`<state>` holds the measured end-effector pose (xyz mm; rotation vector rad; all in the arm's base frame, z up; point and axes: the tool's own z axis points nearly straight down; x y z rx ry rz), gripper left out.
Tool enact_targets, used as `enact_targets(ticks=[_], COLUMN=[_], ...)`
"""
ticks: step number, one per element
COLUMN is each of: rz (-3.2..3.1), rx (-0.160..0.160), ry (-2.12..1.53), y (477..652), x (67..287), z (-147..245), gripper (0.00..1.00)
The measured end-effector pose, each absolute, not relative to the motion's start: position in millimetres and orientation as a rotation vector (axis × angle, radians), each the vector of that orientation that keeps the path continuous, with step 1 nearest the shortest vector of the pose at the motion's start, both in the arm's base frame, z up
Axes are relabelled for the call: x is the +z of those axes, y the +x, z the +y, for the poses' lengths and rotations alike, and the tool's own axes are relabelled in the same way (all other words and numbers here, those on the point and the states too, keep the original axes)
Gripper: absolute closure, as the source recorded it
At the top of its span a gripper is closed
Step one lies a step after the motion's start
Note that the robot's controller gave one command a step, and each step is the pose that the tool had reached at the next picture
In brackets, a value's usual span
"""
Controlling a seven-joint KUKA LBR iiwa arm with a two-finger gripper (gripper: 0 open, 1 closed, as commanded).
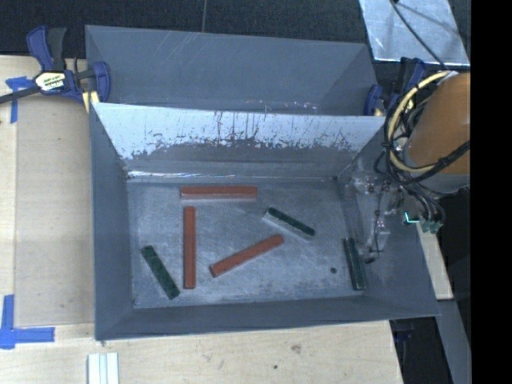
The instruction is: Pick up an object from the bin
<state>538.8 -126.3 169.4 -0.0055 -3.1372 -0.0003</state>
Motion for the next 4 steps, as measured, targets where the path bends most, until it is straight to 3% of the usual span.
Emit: enact_targets(ticks=[1, 2, 3, 4], rz=[-3.132, -3.138, -3.142, -3.133], rx=[-0.005, 0.001, 0.005, 0.001], ry=[0.220, 0.215, 0.283, 0.284], y=[586.5, 587.6, 588.5, 586.6], x=[66.1, 70.9, 216.1, 210.9], z=[-60.4, -63.7, -70.4, -69.8], gripper=[0.00, 1.00, 1.00, 0.00])
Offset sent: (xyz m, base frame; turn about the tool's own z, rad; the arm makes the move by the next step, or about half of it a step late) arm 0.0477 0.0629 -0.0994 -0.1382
